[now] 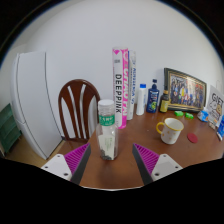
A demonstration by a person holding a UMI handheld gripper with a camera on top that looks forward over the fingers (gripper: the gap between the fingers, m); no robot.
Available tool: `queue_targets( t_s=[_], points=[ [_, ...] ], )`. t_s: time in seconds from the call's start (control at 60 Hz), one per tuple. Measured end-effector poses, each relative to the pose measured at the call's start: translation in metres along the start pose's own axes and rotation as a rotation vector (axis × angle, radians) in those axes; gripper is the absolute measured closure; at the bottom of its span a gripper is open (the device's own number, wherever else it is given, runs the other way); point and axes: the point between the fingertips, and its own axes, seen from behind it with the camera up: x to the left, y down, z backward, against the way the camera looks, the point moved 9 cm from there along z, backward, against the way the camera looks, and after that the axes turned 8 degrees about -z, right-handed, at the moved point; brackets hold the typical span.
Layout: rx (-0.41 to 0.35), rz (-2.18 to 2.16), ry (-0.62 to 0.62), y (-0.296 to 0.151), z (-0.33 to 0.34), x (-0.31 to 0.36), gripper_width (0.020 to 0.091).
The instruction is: Pour water
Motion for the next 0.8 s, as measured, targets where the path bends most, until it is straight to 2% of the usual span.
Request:
queue_targets(
  t_s=[0.167, 0.267, 0.333, 0.4, 0.433, 0.6, 0.8],
  points=[
    [-0.061, -0.014, 0.005, 0.002, -0.068, 0.008, 0.0249],
    [-0.075, -0.011, -0.003, 0.009, -0.094, 0.011, 0.0301],
    [-0.087, -0.003, -0.006, 0.012, -0.104, 0.012, 0.0407],
    [-0.106, 0.006, 0.0, 0.012, -0.111, 0.01, 0.0564],
    [-0.115, 0.006, -0.002, 0.011, -0.111, 0.011, 0.0564],
    [-0.14, 0.011, 0.004, 0.007, -0.107, 0.01, 0.067],
    [-0.163, -0.105, -0.054, -0.041, -0.093, 0.002, 0.0672]
  ],
)
